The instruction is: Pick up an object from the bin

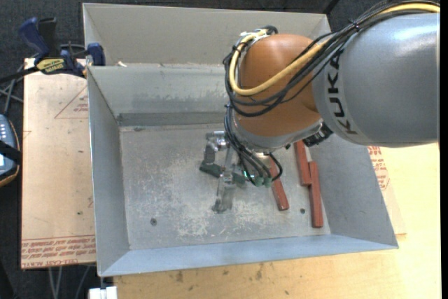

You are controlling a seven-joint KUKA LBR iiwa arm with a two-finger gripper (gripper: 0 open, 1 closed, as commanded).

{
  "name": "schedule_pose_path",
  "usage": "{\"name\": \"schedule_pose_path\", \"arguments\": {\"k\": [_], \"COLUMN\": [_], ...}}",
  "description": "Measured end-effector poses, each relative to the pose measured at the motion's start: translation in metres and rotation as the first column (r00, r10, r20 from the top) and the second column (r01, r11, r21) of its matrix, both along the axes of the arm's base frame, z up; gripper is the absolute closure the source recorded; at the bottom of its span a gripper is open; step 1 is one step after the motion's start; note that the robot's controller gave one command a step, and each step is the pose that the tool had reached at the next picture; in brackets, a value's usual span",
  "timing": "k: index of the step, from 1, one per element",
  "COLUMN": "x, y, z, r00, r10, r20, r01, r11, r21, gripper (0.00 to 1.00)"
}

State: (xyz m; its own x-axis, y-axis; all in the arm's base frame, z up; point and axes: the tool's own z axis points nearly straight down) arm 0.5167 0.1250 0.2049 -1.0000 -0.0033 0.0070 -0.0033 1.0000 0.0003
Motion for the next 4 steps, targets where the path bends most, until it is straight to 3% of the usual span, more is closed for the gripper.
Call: {"name": "schedule_pose_path", "arguments": {"k": [1, 2, 3, 4], "x": [0.002, 0.031, 0.009, 0.041], "y": [-0.001, -0.016, -0.04, -0.041], "z": [0.004, -0.035, -0.09, -0.116], "r00": [1.0, 1.0, 0.989, 0.996], "r10": [-0.003, -0.011, -0.149, -0.092], "r20": [0.007, 0.018, 0.008, 0.007], "r01": [0.003, 0.011, 0.149, 0.092], "r11": [1.0, 1.0, 0.989, 0.996], "r21": [0.001, 0.004, 0.001, 0.0], "gripper": [0.0, 0.0, 0.0, 0.0]}}
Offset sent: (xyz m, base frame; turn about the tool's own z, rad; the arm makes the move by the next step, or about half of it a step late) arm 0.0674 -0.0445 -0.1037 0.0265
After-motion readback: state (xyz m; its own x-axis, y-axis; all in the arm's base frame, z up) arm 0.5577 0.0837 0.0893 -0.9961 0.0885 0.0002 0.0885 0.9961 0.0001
